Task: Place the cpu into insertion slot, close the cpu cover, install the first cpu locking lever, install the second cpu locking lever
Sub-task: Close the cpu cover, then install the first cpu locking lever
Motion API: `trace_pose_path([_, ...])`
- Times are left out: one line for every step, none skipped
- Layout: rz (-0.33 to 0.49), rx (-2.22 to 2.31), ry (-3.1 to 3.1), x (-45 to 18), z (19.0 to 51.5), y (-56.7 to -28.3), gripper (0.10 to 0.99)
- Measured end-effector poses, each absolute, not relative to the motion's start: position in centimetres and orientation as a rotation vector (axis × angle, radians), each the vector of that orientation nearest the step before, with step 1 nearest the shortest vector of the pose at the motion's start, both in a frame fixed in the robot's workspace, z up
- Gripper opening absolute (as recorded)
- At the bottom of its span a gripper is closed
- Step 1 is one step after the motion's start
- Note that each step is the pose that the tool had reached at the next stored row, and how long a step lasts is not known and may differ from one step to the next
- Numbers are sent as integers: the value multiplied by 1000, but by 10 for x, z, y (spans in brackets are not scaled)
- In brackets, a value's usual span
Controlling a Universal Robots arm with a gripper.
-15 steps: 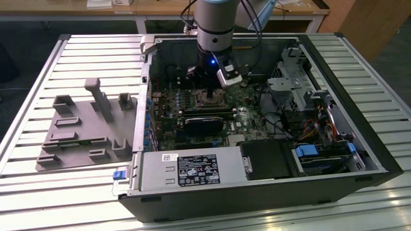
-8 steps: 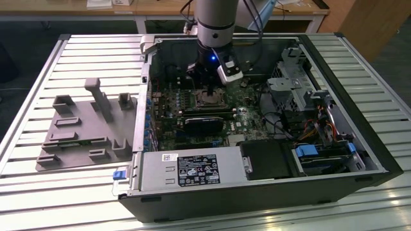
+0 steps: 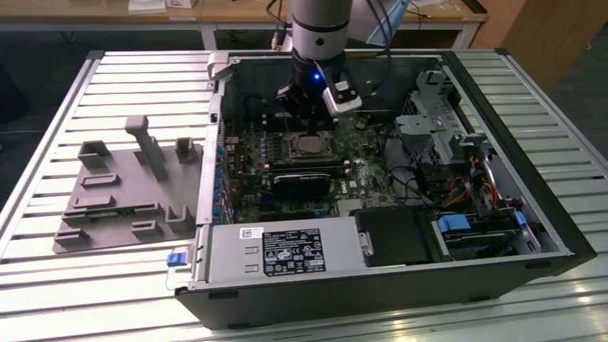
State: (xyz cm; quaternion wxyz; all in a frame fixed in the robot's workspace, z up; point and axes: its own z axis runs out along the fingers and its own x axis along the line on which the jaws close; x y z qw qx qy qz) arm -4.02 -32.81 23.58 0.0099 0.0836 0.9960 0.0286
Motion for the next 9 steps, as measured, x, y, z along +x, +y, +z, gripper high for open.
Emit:
trace_pose_path([89,261,3109,-40,237,-328,102])
trace_pose_path([90,261,3109,-40,237,-328,102])
trace_pose_path([90,261,3109,-40,237,-328,102])
trace_pose_path([90,261,3109,-40,237,-328,102])
trace_pose_path([89,261,3109,-40,237,-328,102])
trace_pose_path([89,261,3109,-40,237,-328,102])
trace_pose_path([89,261,3109,-40,237,-328,102])
trace_pose_path([89,261,3109,-40,237,-328,102])
trace_pose_path([89,261,3109,-40,237,-328,102])
